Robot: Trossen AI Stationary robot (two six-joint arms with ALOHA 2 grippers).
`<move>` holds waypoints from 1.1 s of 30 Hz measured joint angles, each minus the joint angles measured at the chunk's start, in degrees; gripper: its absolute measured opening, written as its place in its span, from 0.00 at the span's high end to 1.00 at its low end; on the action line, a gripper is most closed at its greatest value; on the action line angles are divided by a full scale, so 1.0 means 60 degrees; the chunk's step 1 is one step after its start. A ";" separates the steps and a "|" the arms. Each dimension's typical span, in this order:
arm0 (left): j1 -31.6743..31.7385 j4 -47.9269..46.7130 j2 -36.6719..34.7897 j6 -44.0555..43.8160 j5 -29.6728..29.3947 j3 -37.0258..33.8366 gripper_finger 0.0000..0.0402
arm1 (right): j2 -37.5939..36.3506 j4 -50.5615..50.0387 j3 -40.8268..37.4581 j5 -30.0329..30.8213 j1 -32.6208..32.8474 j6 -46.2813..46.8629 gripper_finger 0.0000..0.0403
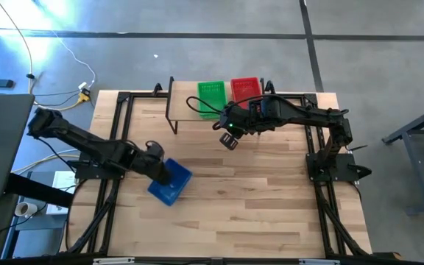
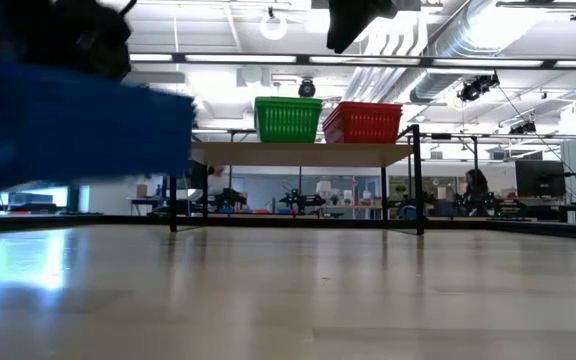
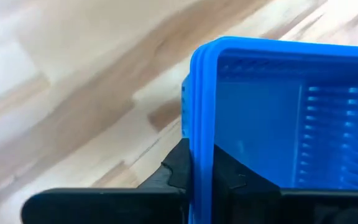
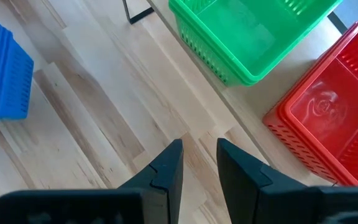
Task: Stack baskets on shelf by color
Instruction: Put the stacked blue baskets on the shelf
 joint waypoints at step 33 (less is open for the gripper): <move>0.7281 0.0008 -0.0586 0.6111 -0.0655 0.4860 0.98 | 0.0000 -0.0011 0.0000 -0.0004 0.0000 0.0069 0.79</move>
